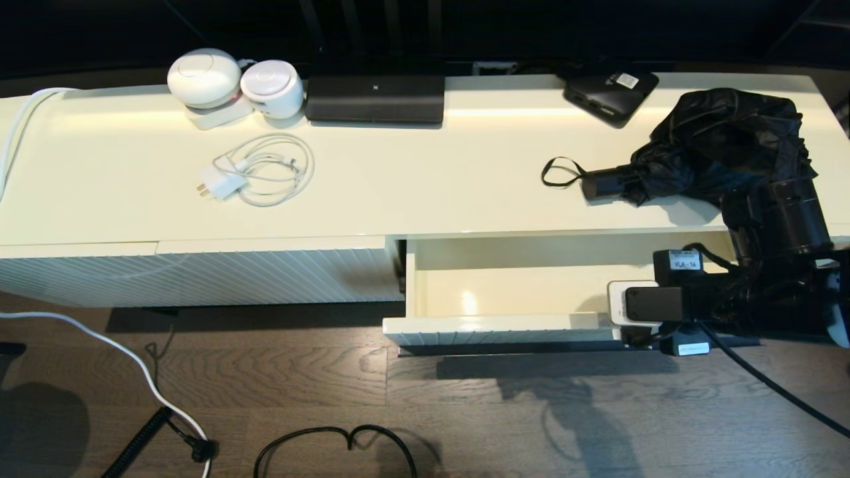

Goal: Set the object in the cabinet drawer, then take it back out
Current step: Open the drawer

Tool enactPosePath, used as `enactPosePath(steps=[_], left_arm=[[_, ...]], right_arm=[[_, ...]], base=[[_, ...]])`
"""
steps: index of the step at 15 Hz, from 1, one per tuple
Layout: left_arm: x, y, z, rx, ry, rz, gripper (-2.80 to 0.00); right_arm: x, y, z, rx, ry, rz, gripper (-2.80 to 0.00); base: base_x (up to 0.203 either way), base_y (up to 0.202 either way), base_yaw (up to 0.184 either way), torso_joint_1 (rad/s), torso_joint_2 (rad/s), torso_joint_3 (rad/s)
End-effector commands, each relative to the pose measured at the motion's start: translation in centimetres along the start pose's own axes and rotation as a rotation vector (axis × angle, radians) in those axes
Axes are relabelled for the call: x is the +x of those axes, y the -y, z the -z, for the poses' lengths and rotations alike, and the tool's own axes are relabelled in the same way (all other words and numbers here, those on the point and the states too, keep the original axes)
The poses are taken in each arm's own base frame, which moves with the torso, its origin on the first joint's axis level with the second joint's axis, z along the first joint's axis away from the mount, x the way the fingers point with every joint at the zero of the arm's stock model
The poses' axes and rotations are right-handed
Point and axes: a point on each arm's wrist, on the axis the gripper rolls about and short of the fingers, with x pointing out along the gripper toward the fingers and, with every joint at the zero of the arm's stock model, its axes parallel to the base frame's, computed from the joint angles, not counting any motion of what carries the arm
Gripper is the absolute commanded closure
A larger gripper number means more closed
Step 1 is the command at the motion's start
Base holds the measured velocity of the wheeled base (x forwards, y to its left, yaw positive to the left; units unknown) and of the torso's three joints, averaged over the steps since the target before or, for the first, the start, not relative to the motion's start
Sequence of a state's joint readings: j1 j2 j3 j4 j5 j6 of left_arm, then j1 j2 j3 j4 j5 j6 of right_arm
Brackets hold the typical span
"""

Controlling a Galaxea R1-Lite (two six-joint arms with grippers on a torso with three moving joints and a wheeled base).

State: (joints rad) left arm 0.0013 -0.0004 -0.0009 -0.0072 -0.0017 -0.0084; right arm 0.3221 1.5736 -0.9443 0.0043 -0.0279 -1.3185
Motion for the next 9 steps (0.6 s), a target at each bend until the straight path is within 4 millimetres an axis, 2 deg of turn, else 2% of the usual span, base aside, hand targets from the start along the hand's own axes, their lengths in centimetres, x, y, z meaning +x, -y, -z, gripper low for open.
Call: enactPosePath(steps=[1, 9], left_arm=[[0.0, 0.0, 0.0, 0.000, 0.003, 0.000, 0.00], [0.0, 0.0, 0.0, -0.001, 0.002, 0.000, 0.00]], right_arm=[[0.0, -0.8, 0.2, -0.007, -0.006, -0.027, 0.00], [-0.8, -3.8, 0.8, -0.009, -0.012, -0.102, 0.00]], base=[[0.000, 0.000, 0.000, 0.000, 0.00, 0.000], [0.000, 0.000, 0.000, 0.000, 0.00, 0.000]])
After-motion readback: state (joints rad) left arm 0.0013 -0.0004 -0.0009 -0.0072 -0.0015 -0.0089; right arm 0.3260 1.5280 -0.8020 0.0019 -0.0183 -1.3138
